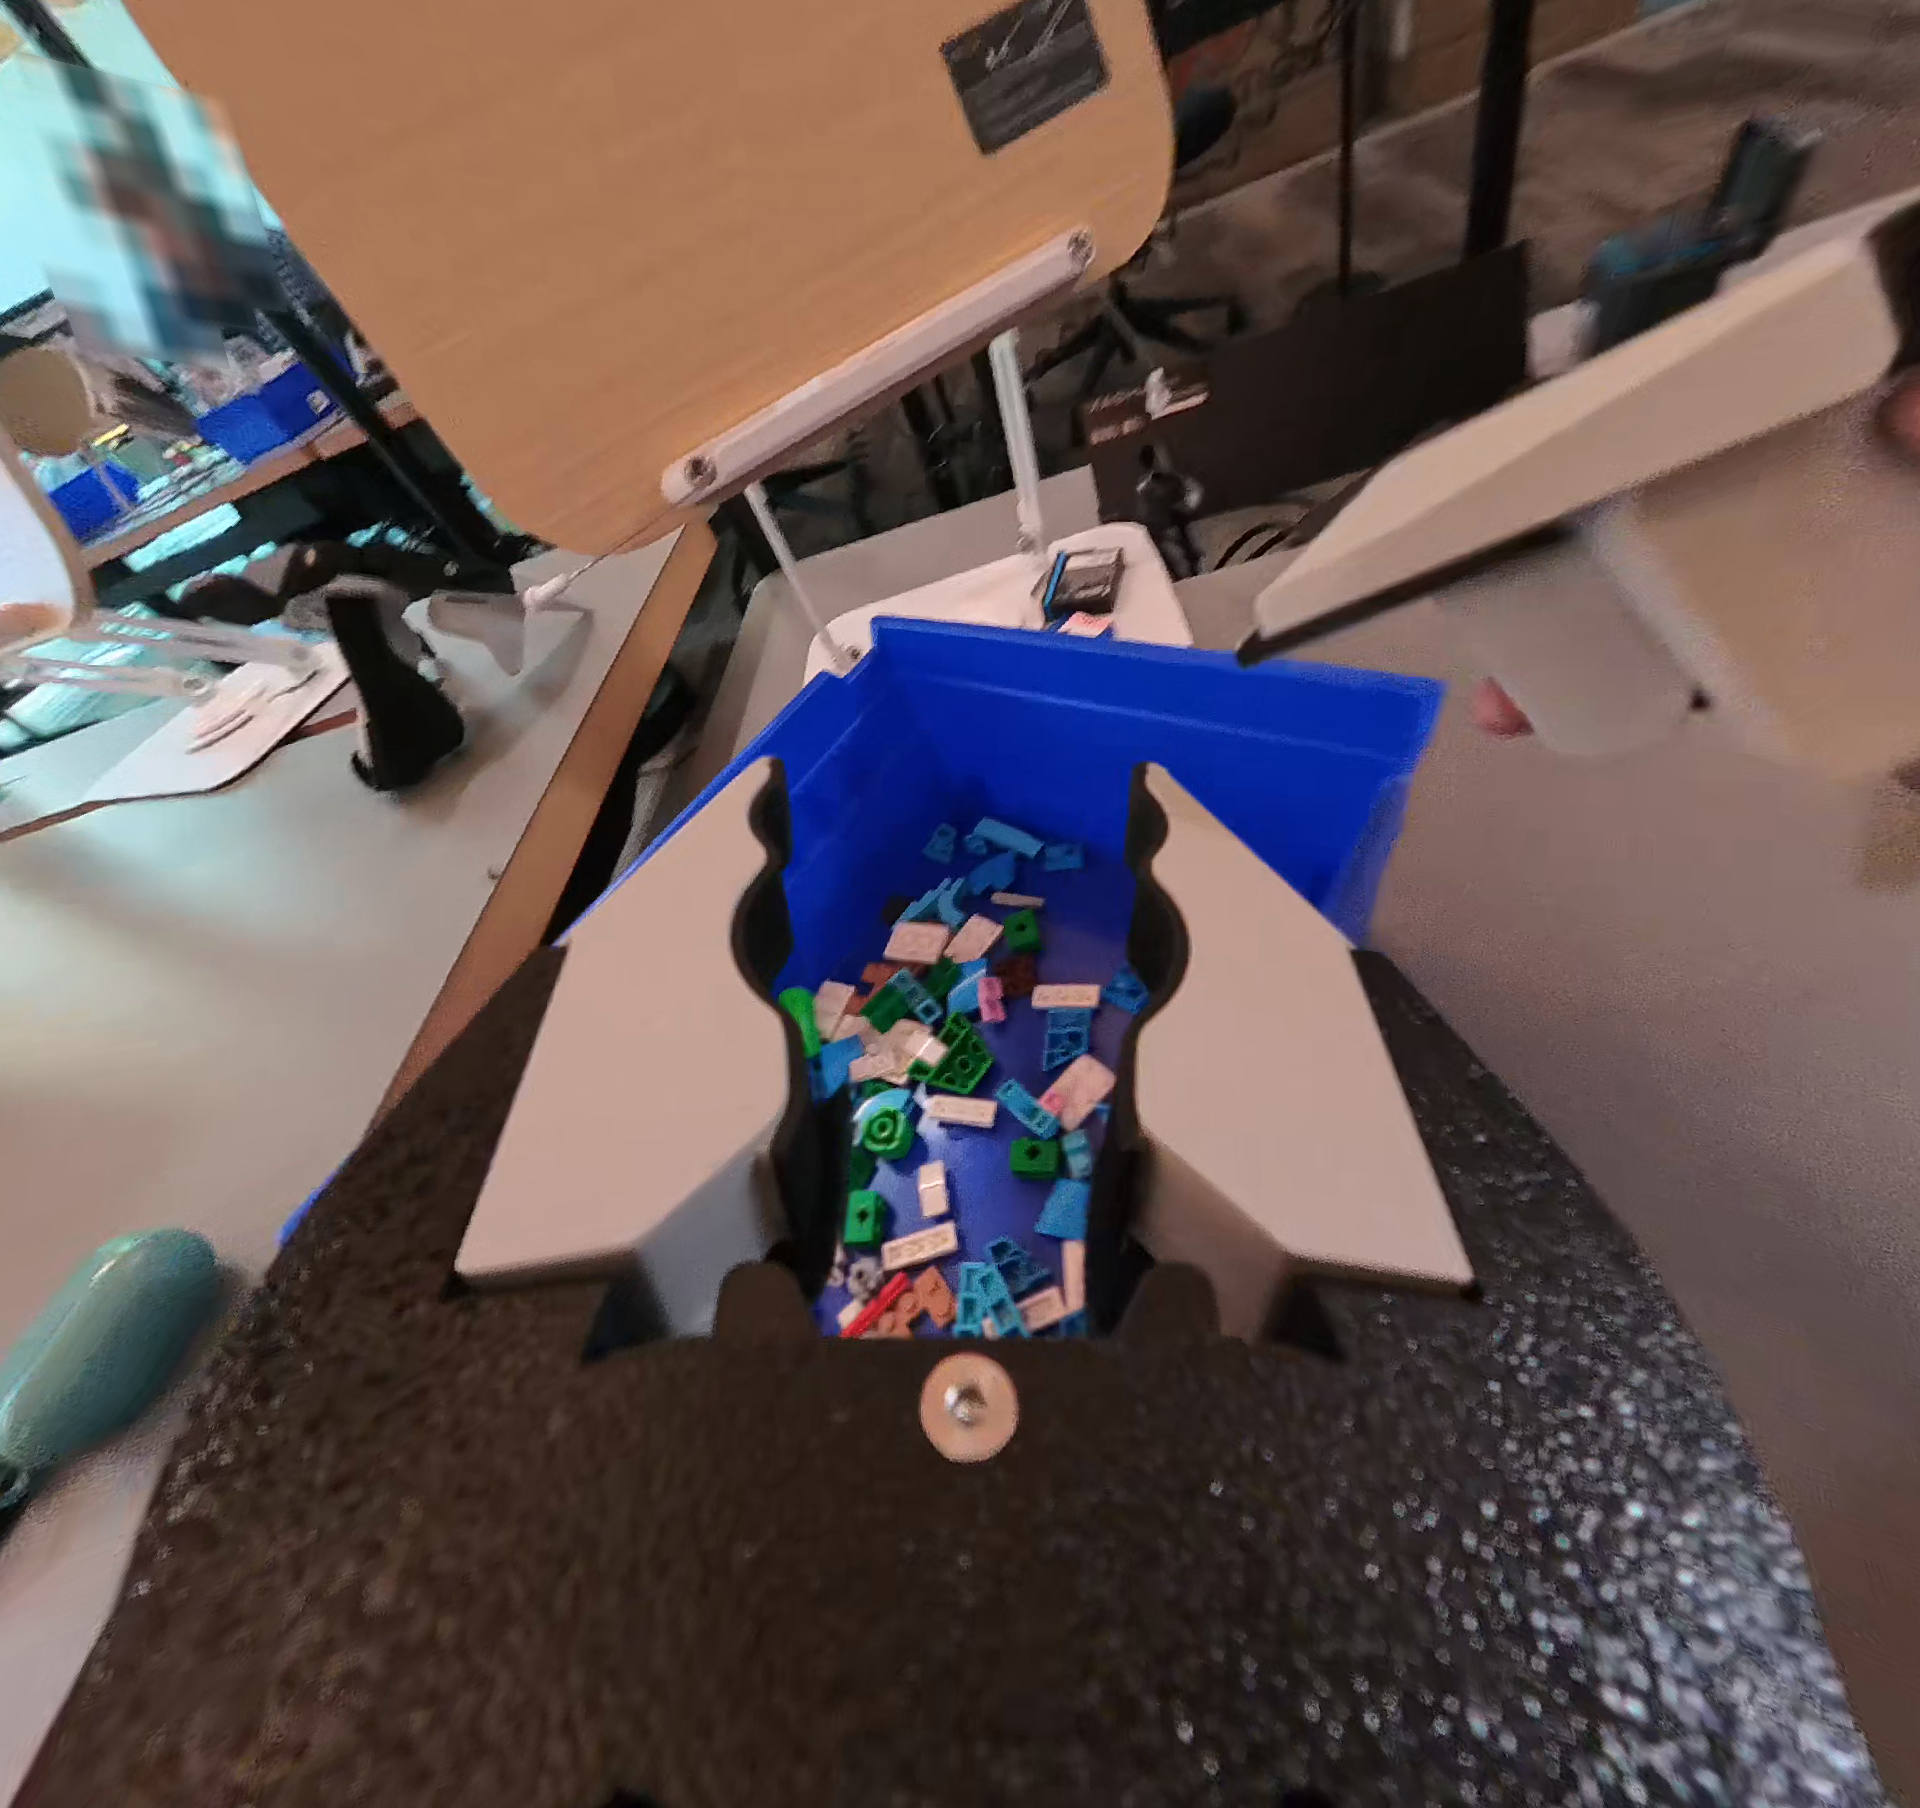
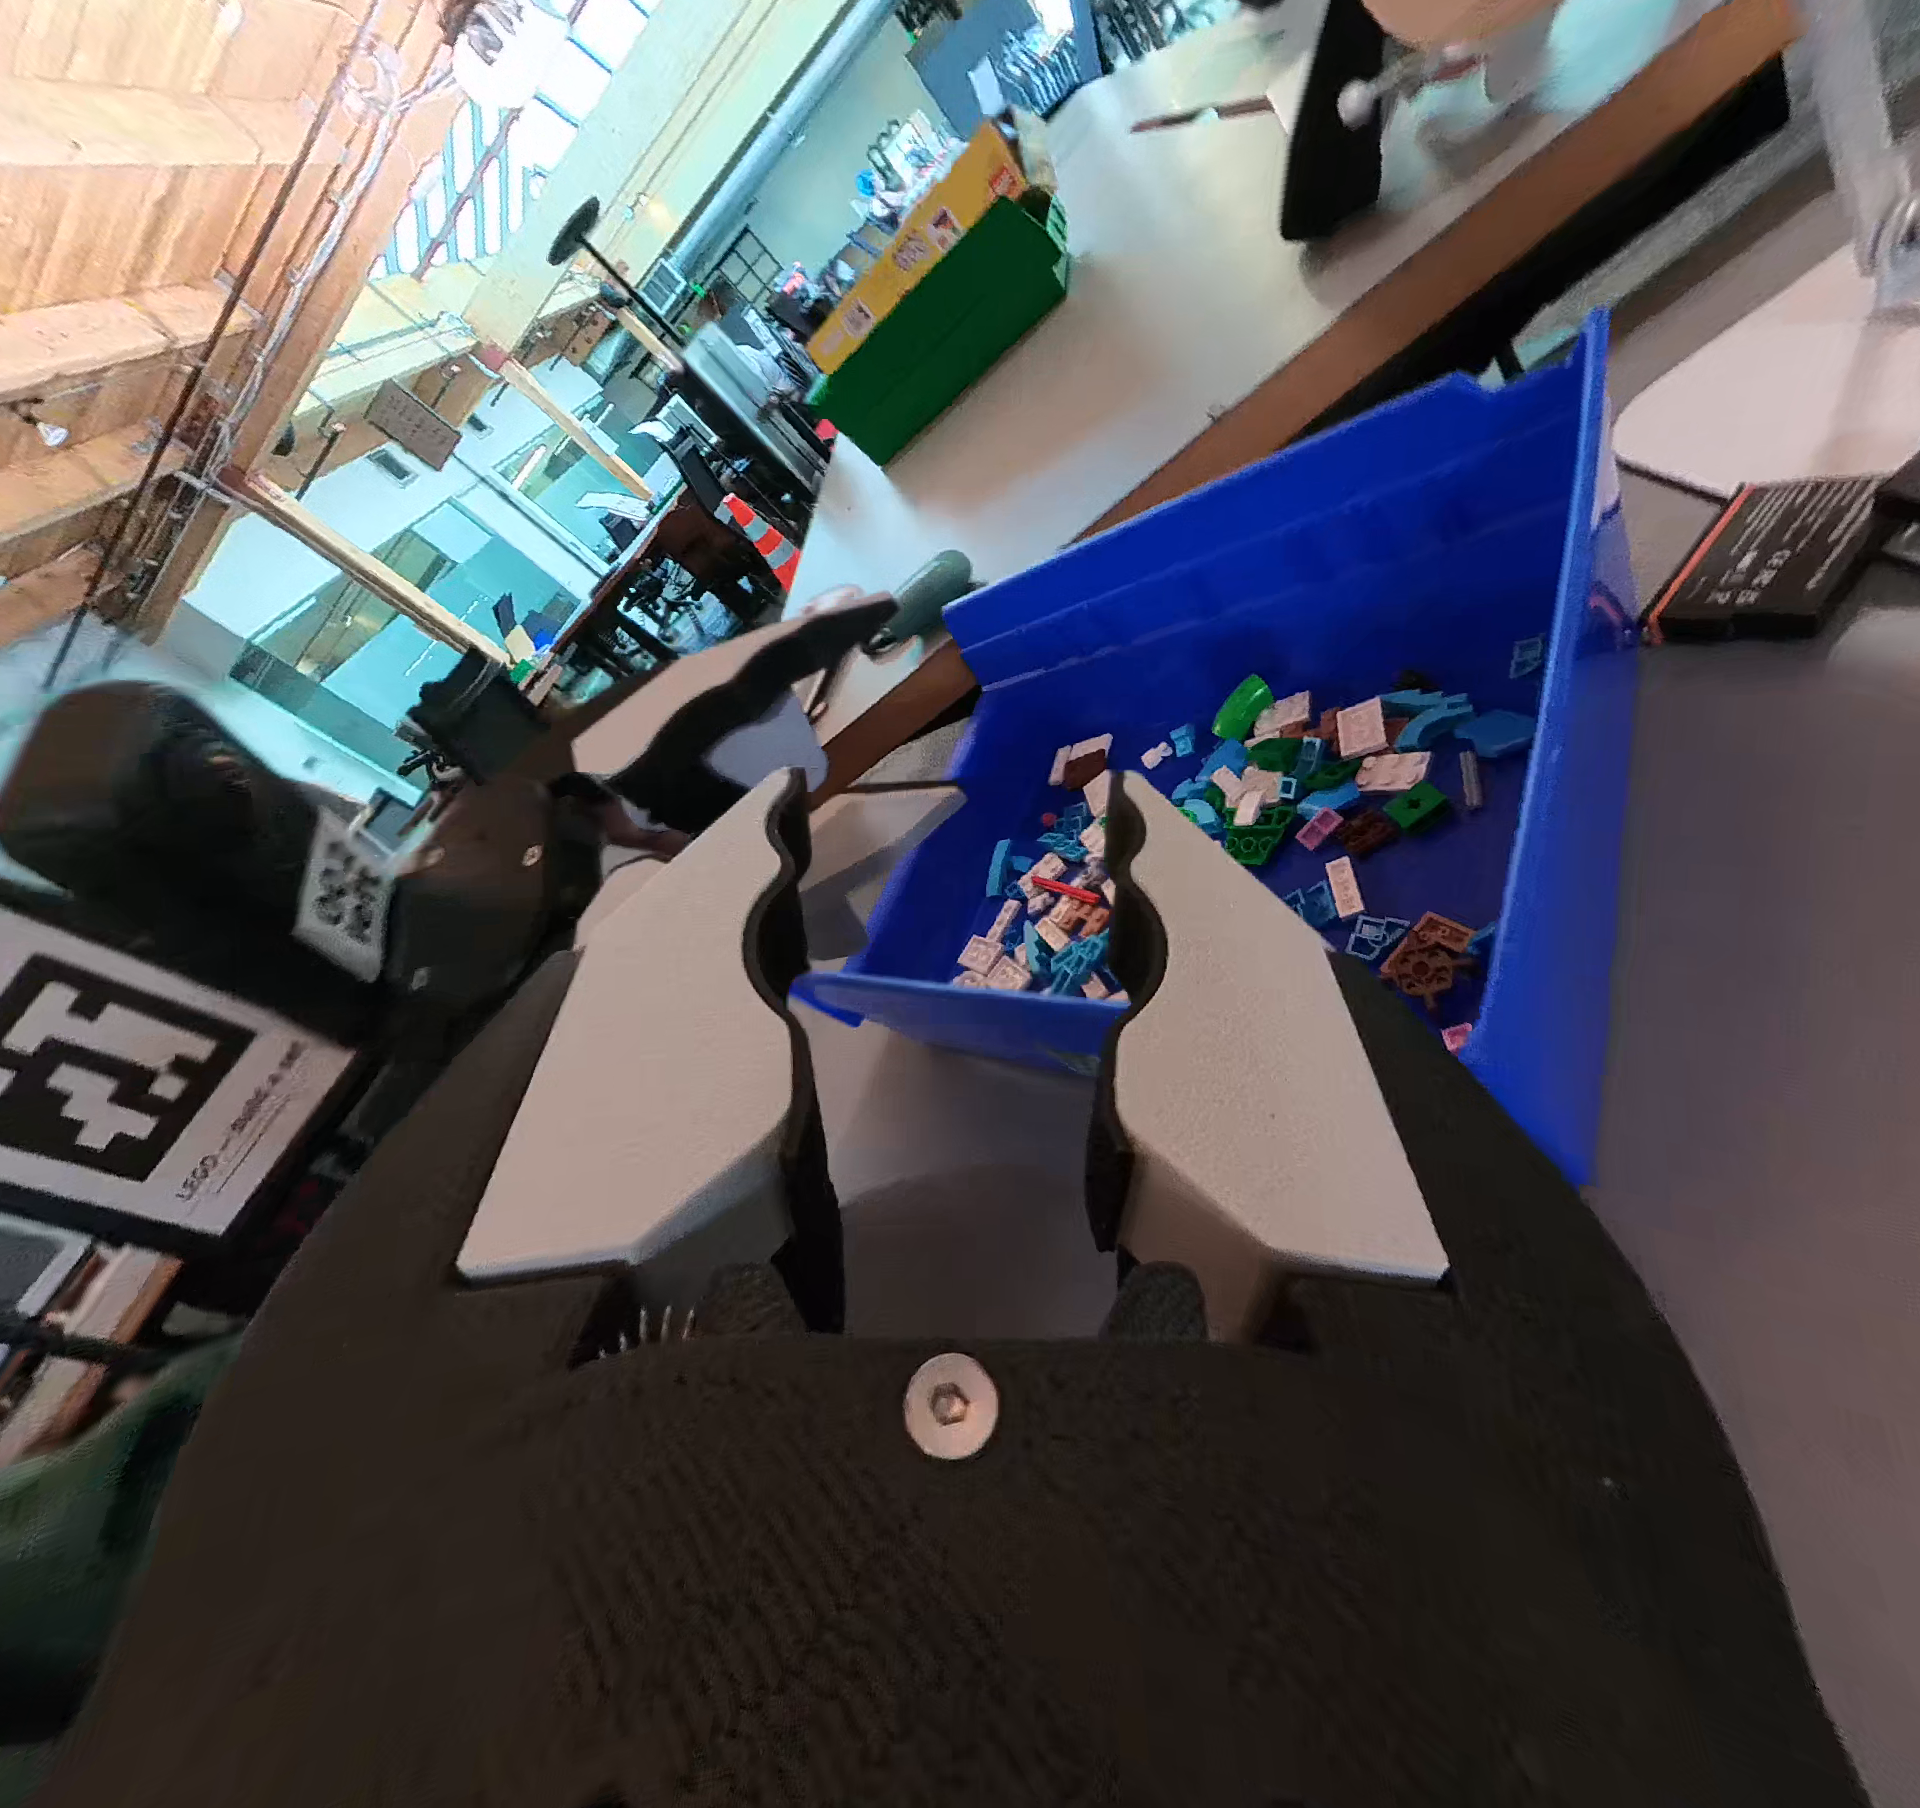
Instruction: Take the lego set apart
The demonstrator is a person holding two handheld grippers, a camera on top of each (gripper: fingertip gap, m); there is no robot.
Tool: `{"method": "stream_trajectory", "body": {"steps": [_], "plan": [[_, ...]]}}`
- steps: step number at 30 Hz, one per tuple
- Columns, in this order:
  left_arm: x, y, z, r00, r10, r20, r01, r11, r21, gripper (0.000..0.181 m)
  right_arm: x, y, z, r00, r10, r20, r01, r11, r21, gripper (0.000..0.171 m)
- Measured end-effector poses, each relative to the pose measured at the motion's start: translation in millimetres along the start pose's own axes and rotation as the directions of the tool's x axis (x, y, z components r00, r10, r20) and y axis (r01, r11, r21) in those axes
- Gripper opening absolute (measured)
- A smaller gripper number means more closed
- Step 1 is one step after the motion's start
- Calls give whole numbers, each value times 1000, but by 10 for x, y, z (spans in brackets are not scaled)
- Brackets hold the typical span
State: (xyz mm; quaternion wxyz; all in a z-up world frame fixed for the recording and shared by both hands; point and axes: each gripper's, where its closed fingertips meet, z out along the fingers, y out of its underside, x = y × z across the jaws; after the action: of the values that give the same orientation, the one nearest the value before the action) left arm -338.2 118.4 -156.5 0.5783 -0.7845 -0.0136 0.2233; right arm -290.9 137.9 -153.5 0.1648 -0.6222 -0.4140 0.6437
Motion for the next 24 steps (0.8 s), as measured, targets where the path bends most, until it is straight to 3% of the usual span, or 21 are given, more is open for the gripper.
{"method": "stream_trajectory", "body": {"steps": [1, 6, 10, 12, 15, 19, 24], "plan": [[67, -52, -60, 1000, -4, -28, 5, 999, 31, 62, -81, -33, -126, 999, -31, 15, 31, 999, 8, 55], [977, -382, -416, 926, 48, -374, 37, 976, 216, 56, -576, -9, -1253, 953, -304, 19, 302, 951, 64, 54], [1950, -483, -658, 724, 108, -681, 117, 954, 276, 55, -354, 295, -2440, 774, -542, -328, 567, 824, -25, 40], [2378, -490, -738, 599, 123, -792, 157, 951, 266, 56, -81, 636, -2972, 690, -554, -465, 553, 819, -155, 36], [2916, -430, -798, 419, 104, -902, 154, 971, 183, 60, 257, 1388, -3558, 662, -500, -558, 360, 866, -348, 38], [3374, -360, -790, 322, 138, -937, 99, 979, 178, 60, 476, 2159, -3917, 539, -504, -675, 250, 861, -444, 42], [3689, -235, -884, 229, 128, -965, 84, 985, 151, 57, 510, 2401, -3887, 483, -486, -728, 243, 874, -422, 21]]}}
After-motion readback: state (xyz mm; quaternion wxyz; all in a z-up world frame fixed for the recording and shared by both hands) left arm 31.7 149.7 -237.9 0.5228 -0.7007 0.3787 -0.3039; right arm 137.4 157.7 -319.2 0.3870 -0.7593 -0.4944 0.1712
